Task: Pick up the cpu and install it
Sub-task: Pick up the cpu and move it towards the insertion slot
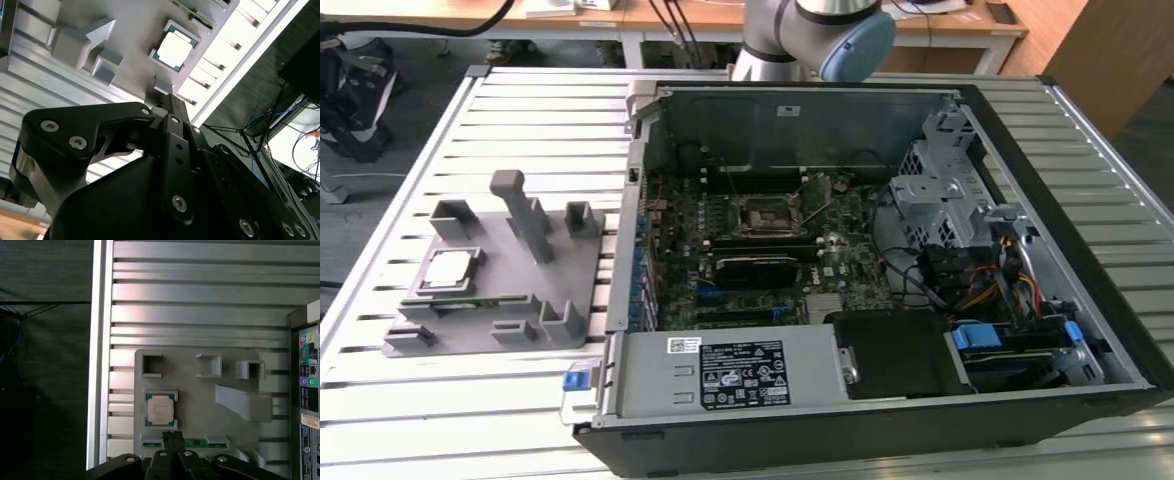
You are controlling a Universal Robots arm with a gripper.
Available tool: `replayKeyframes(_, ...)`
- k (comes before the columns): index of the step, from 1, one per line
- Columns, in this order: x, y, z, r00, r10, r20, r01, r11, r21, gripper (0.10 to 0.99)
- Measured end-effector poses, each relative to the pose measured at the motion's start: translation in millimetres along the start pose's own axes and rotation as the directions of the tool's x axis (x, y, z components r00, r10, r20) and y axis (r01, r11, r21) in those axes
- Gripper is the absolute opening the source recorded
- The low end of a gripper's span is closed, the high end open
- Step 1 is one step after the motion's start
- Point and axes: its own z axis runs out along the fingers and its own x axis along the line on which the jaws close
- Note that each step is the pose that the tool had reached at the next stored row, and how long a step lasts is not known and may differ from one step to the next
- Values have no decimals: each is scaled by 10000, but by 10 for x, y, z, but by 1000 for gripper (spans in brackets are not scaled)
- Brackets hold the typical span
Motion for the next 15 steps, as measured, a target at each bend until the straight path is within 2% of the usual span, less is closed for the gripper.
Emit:
replayKeyframes(3,0,-2,20,10000,0,-1,0,10000,0,106)
replayKeyframes(15,1,-54,194,10000,-29,0,29,10000,-2,106)
